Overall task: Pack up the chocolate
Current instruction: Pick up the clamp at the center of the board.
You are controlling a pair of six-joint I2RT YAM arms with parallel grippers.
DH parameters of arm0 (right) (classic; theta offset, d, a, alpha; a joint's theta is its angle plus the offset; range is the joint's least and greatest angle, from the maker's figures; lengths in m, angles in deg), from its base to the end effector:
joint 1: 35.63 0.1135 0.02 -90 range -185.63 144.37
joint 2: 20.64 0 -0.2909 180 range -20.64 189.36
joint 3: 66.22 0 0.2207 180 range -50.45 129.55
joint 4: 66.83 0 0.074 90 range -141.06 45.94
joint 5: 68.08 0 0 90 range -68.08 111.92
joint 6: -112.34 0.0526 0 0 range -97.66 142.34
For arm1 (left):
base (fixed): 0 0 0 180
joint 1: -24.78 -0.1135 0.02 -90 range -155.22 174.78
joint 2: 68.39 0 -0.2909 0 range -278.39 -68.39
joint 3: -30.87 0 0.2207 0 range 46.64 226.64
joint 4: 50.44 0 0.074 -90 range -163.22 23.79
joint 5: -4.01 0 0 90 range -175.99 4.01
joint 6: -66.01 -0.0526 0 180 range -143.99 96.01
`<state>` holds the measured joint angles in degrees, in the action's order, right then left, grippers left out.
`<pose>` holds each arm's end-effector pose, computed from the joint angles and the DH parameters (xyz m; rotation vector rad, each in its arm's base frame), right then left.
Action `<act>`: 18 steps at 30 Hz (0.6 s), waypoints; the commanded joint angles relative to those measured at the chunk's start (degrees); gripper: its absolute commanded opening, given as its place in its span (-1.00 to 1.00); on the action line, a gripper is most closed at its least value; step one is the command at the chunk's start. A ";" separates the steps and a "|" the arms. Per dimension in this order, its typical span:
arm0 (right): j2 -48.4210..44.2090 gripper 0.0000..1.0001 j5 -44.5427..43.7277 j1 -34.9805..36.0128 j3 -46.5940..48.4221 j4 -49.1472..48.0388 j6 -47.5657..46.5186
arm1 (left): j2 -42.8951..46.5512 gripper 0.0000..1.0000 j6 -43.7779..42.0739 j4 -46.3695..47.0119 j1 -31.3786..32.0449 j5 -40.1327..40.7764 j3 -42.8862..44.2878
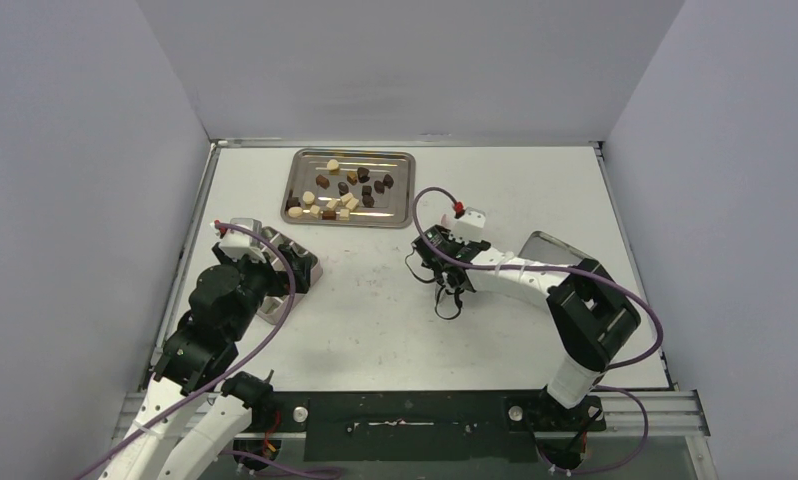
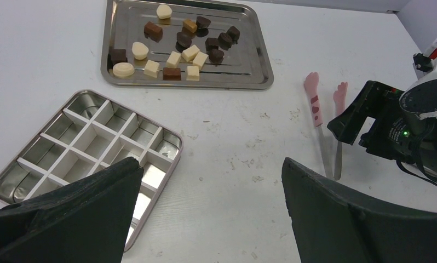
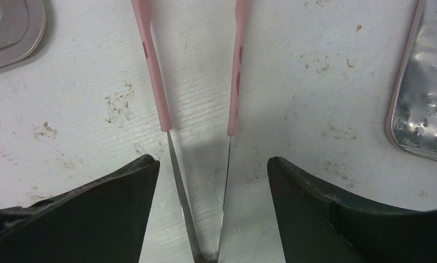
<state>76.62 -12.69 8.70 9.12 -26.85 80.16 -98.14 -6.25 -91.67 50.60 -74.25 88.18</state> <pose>0.2475 0.2000 0.2162 0.4631 2.3379 -0.0025 0.0812 -0.0274 0.3303 -0.0184 1.8185 -0.3555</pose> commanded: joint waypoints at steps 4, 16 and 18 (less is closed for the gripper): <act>-1.08 0.46 0.36 -1.06 -2.52 -4.57 0.75 | -0.21 0.95 -0.71 2.51 0.28 -0.59 0.15; 4.79 0.36 2.83 -1.03 -1.61 -8.48 -0.69 | -0.29 0.95 -0.86 2.51 0.37 -0.50 0.11; 5.33 0.31 2.67 -1.01 -1.51 -8.63 -0.76 | -0.29 0.95 -0.87 2.51 0.37 -0.42 0.12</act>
<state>81.40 -9.19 7.89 6.74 -32.55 79.79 -98.34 -6.45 -91.67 50.63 -74.27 88.14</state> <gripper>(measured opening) 0.673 0.973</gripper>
